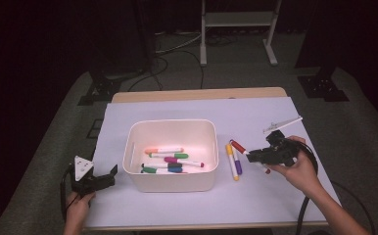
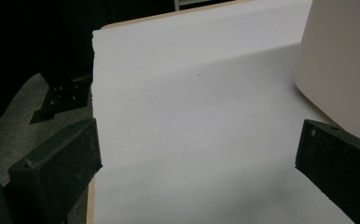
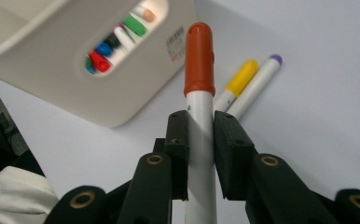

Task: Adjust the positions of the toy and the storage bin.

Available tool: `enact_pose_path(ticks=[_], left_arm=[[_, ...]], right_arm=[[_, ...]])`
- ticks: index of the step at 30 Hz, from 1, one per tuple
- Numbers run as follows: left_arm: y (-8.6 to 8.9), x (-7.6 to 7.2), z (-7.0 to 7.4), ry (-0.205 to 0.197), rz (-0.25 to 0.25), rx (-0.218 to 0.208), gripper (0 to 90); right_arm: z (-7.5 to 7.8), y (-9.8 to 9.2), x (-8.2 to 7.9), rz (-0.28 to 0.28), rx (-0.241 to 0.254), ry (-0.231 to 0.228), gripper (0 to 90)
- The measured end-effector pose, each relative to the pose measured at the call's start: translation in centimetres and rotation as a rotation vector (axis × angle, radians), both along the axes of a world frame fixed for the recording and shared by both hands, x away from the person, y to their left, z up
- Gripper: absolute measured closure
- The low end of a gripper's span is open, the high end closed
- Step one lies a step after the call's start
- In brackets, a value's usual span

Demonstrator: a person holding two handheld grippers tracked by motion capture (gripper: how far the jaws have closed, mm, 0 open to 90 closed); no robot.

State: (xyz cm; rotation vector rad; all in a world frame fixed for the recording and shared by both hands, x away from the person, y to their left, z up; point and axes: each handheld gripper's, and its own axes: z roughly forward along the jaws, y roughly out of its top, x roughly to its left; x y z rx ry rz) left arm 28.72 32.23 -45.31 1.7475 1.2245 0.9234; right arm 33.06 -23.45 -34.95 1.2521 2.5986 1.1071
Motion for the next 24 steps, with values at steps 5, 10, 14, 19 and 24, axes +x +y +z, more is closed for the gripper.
enact_pose_path(ticks=[5, 10, 14, 19, 24], left_arm=[[0.0, 0.0, 0.0, -0.001, 0.000, 0.000, 0.0], [0.0, 0.0, 0.0, -0.001, 0.000, -0.002, 0.0], [0.0, 0.0, 0.0, 0.001, -0.001, 0.000, 0.0], [0.0, 0.0, 0.0, 0.002, -0.001, 0.000, 0.0], [0.1, 0.0, 0.0, 0.003, -0.002, 0.001, 0.0]], right_arm=[[2.0, 0.9, 0.0, 0.029, 0.008, -0.019, 75.7], [3.9, 1.9, 0.1, 0.055, 0.023, -0.036, 75.7], [5.3, 3.2, 0.3, 0.086, 0.025, -0.043, 75.7], [6.6, 5.0, 0.5, 0.134, 0.031, -0.048, 75.6], [7.6, 7.1, 0.6, 0.189, 0.044, -0.043, 75.6]])
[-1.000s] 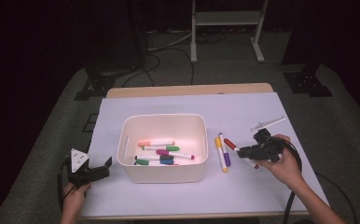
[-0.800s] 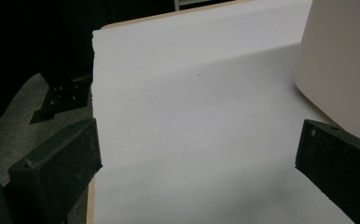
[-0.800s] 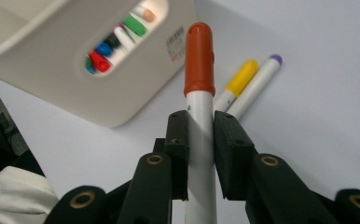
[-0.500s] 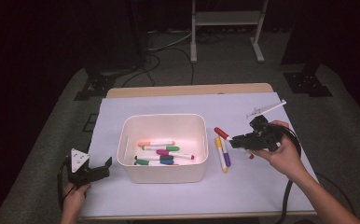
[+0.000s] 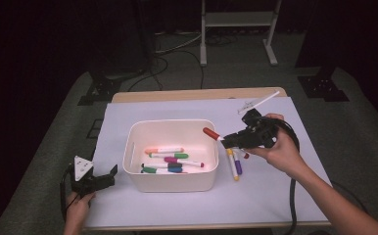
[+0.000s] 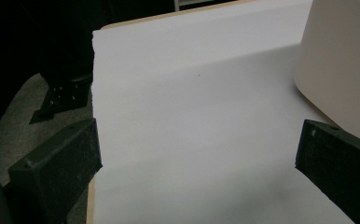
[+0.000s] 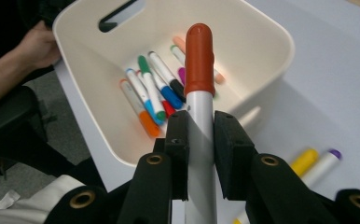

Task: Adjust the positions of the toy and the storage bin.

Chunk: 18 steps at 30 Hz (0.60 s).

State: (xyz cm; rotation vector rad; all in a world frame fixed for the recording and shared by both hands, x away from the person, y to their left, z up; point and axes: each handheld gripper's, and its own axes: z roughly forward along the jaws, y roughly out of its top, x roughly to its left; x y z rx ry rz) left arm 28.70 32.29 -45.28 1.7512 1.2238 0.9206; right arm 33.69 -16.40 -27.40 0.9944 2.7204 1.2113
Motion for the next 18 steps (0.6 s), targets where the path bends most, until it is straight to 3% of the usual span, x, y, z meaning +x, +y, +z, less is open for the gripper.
enact_pose_path(ticks=[10, 18], left_arm=[[0.0, 0.0, 0.0, -0.002, -0.001, -0.003, 0.0], [0.0, 0.0, 0.0, -0.004, -0.003, -0.004, 0.0]], right_arm=[[0.6, 4.3, 0.3, 0.103, -0.007, -0.008, 75.7], [0.9, 6.7, 0.3, 0.155, -0.010, -0.008, 75.7]])
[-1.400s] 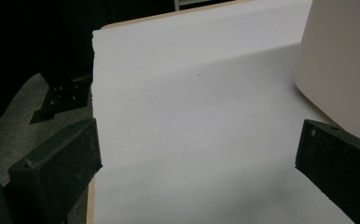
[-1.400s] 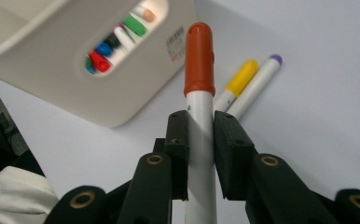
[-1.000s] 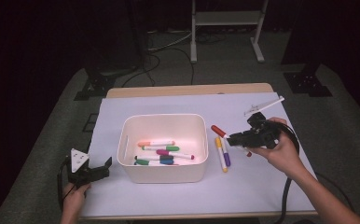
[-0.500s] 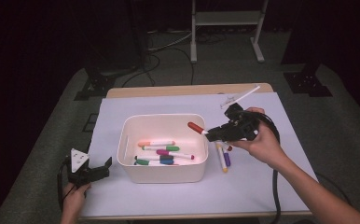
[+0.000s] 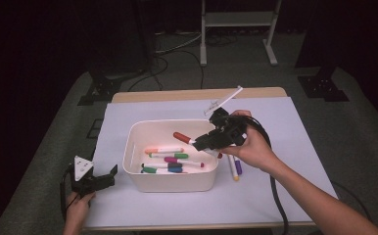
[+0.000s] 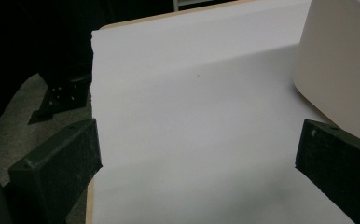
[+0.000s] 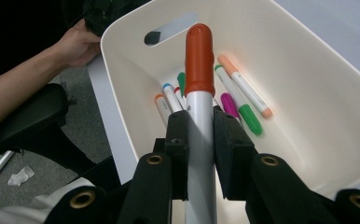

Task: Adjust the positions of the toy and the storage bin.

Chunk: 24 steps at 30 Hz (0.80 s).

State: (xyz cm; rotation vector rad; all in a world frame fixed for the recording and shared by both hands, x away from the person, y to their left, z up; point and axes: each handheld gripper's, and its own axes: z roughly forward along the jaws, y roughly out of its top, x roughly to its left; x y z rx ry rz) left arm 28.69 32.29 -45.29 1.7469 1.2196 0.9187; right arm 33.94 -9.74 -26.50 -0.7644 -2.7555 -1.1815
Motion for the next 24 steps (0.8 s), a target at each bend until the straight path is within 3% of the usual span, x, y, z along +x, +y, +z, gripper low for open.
enact_pose_path(ticks=[24], left_arm=[[0.0, 0.0, 0.0, 0.003, 0.000, -0.003, 0.0]], right_arm=[[-1.5, 5.2, 0.4, 0.113, -0.017, 0.028, 75.7]])
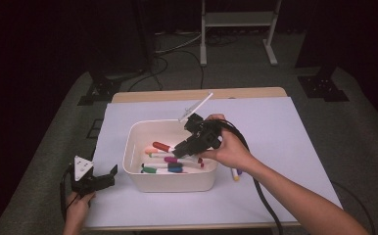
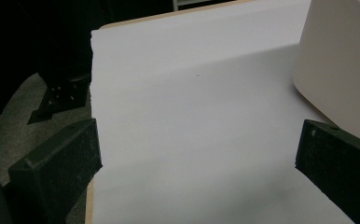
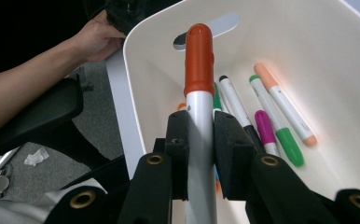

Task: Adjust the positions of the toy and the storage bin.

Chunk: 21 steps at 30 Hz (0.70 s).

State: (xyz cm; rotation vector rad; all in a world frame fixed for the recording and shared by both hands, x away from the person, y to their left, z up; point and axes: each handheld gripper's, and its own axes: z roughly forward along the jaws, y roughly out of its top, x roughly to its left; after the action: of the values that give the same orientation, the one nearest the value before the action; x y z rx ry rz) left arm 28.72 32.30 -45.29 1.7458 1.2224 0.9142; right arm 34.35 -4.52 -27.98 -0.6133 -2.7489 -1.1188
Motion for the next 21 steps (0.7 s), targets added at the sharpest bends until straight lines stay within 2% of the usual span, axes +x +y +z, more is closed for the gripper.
enact_pose_path(ticks=[21], left_arm=[[0.0, 0.0, 0.0, -0.001, 0.001, -0.008, 0.0]], right_arm=[[-2.0, 3.3, 0.8, 0.057, -0.022, 0.029, 75.7]])
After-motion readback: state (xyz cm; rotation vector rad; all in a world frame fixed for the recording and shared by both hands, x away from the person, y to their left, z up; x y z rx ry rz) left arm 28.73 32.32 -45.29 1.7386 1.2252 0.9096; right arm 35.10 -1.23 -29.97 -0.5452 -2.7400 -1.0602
